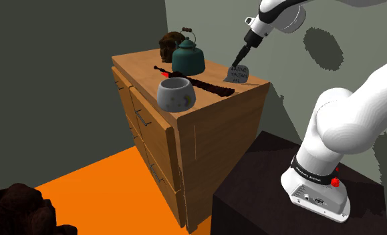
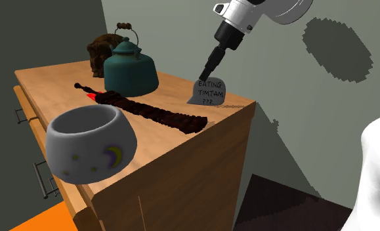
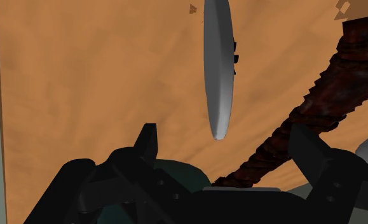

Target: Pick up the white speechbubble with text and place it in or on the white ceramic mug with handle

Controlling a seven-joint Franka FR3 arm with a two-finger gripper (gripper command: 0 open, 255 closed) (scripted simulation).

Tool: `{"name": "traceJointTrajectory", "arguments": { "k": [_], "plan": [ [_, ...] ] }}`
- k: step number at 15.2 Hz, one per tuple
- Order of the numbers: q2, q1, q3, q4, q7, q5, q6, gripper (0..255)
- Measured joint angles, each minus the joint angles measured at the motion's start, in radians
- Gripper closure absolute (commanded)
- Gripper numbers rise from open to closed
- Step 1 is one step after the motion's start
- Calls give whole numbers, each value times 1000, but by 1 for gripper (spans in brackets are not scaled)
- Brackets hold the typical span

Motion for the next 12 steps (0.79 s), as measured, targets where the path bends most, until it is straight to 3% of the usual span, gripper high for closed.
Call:
{"name": "traceJointTrajectory", "arguments": {
  "k": [1,2,12],
  "plan": [
    [0,0,0,0,0,0,0,0],
    [0,0,0,0,0,0,0,255],
    [0,0,0,0,0,0,0,255]
  ]
}}
